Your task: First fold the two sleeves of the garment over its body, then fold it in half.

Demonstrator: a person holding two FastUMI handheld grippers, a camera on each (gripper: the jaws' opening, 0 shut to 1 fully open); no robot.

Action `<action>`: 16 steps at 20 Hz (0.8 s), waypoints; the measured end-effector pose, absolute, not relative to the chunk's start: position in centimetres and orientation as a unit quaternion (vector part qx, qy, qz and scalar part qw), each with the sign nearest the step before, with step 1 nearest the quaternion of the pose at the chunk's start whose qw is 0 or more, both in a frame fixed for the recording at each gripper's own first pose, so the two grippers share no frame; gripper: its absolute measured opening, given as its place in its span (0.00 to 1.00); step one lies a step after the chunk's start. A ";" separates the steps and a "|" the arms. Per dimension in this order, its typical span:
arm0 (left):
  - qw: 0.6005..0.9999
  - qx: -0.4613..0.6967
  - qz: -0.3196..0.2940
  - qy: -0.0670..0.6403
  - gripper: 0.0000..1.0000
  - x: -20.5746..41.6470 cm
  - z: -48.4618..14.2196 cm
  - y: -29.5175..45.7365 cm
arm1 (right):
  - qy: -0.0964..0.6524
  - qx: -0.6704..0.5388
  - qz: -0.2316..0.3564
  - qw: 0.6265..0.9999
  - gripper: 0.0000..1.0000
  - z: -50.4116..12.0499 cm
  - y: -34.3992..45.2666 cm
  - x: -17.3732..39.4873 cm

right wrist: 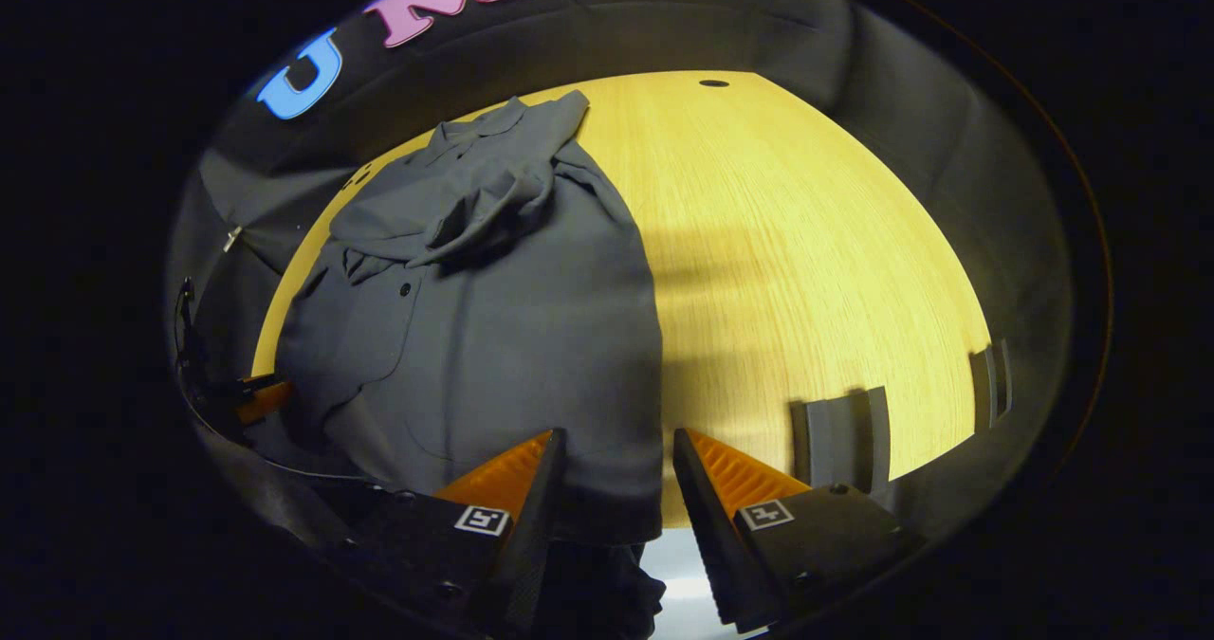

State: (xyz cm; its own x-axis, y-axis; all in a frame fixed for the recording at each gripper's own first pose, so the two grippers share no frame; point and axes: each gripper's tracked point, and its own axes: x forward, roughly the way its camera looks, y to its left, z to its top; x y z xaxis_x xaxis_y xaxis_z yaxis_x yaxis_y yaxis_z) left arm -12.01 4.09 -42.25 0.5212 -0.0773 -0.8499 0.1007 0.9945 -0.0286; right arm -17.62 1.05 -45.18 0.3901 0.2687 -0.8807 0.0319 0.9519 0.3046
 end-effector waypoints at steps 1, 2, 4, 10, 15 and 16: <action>0.877 0.015 -0.054 0.477 0.98 -11.4 -42.2 3.8 | 0.548 0.115 0.076 0.825 0.73 -45.4 1.2 -17.5; 0.873 0.017 -0.056 0.484 0.99 -11.4 -42.4 3.5 | 0.549 0.085 0.081 0.828 0.72 -45.5 1.4 -17.5; 0.875 0.016 -0.054 0.480 0.99 -11.2 -42.1 3.5 | 0.538 0.044 0.104 0.835 0.73 -45.4 2.1 -17.2; 0.875 0.046 -0.116 0.468 0.26 -8.3 -42.4 0.6 | 0.514 0.104 0.128 0.842 0.23 -45.3 4.7 -14.6; 0.871 0.019 -0.116 0.476 0.06 -6.6 -40.5 0.3 | 0.503 0.144 0.106 0.845 0.06 -43.9 4.4 -11.6; 0.877 0.012 -0.115 0.467 0.06 -6.0 -39.5 0.3 | 0.493 0.154 0.104 0.850 0.05 -42.9 4.3 -10.8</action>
State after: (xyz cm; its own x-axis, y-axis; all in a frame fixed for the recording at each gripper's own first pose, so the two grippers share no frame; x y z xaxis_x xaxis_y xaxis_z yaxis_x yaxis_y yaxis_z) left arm -5.96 0.34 -39.50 0.5371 -0.1901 -0.8218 0.2119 0.9734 -0.0867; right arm -10.81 4.29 -42.91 0.4918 0.3282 -0.8065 -0.0248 0.9311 0.3638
